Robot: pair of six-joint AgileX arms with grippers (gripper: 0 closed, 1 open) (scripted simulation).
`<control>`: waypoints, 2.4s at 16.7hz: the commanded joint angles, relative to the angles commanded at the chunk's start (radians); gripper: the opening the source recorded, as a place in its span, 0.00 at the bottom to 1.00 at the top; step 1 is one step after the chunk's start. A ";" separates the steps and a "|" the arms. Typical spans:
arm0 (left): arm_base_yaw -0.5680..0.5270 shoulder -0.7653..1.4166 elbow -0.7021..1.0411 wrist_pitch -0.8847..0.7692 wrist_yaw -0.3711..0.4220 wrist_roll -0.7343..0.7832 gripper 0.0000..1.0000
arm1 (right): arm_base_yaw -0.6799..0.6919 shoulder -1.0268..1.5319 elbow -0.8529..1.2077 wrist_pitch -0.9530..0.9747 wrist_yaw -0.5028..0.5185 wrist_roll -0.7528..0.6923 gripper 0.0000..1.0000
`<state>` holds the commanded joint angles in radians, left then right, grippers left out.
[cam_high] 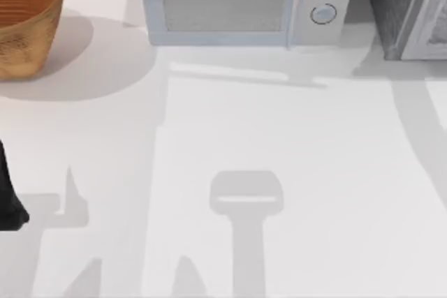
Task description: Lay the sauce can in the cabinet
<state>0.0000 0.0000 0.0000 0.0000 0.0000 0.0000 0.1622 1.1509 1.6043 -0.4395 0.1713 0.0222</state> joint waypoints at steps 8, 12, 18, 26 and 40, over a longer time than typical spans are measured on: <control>0.000 0.000 0.000 0.000 0.000 0.000 1.00 | 0.030 0.202 0.261 -0.078 0.029 -0.004 0.00; 0.000 0.000 0.000 0.000 0.000 0.000 1.00 | 0.025 0.202 0.259 -0.076 0.027 -0.002 0.00; 0.000 0.000 0.000 0.000 0.000 0.000 1.00 | -0.014 0.437 0.457 -0.048 -0.004 -0.004 0.00; 0.000 0.000 0.000 0.000 0.000 0.000 1.00 | -0.059 0.716 0.695 0.003 -0.049 -0.003 0.00; 0.000 0.000 0.000 0.000 0.000 0.000 1.00 | -0.059 0.716 0.695 0.003 -0.049 -0.003 0.83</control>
<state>0.0000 0.0000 0.0000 0.0000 0.0000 0.0000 0.1028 1.8670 2.2995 -0.4361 0.1222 0.0194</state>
